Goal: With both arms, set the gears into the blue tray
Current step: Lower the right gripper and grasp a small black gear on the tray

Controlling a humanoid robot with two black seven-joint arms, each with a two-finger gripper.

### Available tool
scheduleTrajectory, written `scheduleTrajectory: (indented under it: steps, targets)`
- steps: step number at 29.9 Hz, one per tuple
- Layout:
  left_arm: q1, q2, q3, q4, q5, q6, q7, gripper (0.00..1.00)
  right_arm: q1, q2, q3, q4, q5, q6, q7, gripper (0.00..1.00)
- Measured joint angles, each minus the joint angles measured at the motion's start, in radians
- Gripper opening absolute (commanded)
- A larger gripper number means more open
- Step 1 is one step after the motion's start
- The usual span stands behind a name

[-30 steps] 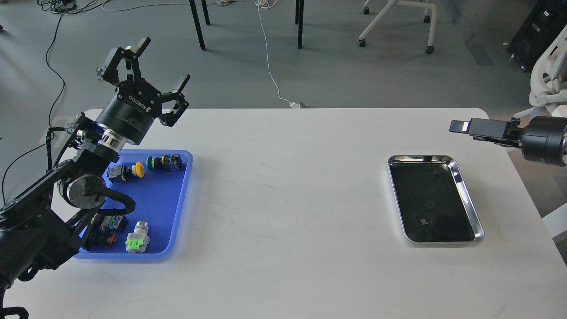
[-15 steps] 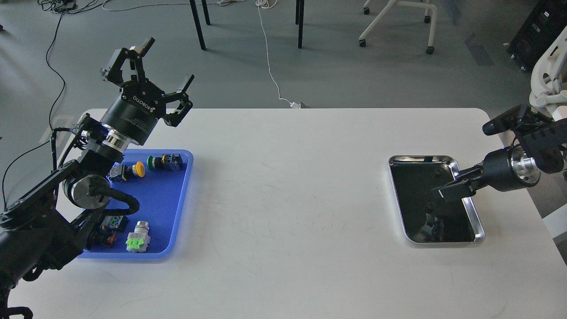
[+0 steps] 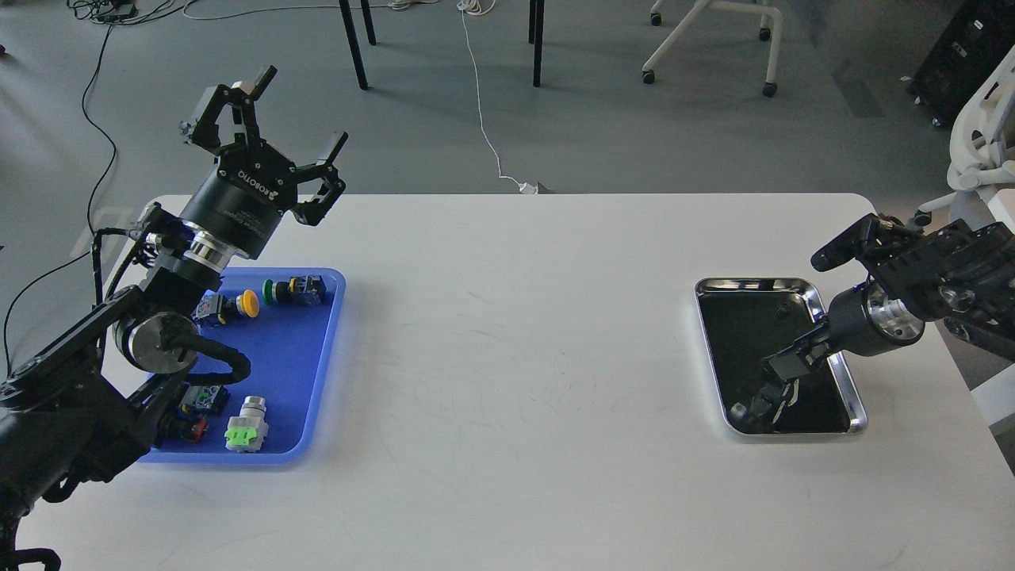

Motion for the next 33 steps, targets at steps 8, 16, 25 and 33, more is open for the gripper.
scheduleTrajectory:
  steps: [8, 16, 25, 33]
  targets:
    - [0.0, 0.002, -0.001, 0.0, 0.0, 0.0, 0.0, 0.98, 0.0, 0.032, -0.023, -0.017, 0.0, 0.0, 0.0, 0.66]
    - [0.0, 0.003, -0.001, 0.0, 0.0, 0.0, 0.0, 0.98, -0.007, 0.053, -0.031, -0.031, 0.0, 0.0, 0.0, 0.62]
    - [0.0, 0.007, -0.01, 0.0, -0.001, 0.0, 0.0, 0.98, -0.018, 0.07, -0.031, -0.045, 0.0, -0.002, 0.0, 0.62]
    - [0.001, 0.009, -0.017, 0.0, -0.001, 0.0, 0.0, 0.98, -0.038, 0.072, -0.031, -0.045, 0.0, -0.007, 0.0, 0.58]
